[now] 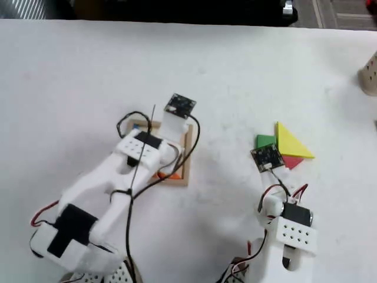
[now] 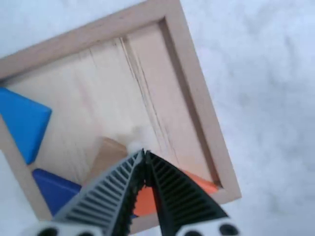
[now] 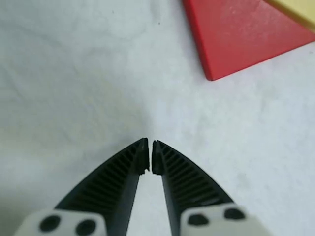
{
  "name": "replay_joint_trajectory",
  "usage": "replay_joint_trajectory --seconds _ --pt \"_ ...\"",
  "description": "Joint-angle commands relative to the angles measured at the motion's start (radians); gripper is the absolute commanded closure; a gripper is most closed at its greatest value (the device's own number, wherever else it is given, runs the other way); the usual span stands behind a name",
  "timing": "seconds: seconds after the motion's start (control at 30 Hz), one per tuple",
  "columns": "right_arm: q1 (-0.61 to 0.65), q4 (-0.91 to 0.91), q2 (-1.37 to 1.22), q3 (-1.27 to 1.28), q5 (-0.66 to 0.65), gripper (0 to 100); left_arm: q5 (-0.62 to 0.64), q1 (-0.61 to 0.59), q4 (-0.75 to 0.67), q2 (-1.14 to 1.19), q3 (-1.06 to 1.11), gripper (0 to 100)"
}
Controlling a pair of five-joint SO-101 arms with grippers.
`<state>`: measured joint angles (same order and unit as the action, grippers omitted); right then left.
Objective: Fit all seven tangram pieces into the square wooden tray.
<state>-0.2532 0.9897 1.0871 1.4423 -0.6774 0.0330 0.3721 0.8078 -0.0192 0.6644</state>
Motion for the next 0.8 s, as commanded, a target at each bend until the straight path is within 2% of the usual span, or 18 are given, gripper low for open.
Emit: replay_joint_trajectory --seconds 0.0,0.1,0.27,0.37,0.77 --pt "0.01 -0.001 0.016 -0.003 -0.015 98.1 -0.002 0.001 0.031 -0.151 -0.029 98" --pt "0.01 -0.001 0.016 -0.003 -0.015 98.1 -0.002 -0.058 0.04 -0.257 0.011 98" --pt "0.012 -0.001 0.016 -0.003 -0.015 98.1 0.0 -0.142 -0.072 -0.308 0.095 98" --pt "0.012 -0.001 0.016 -0.003 -0.015 98.1 0.0 -0.14 -0.077 -0.259 0.084 98" --pt "0.007 -0.001 0.016 -0.003 -0.015 98.1 0.0 -0.137 0.054 0.093 -0.133 98"
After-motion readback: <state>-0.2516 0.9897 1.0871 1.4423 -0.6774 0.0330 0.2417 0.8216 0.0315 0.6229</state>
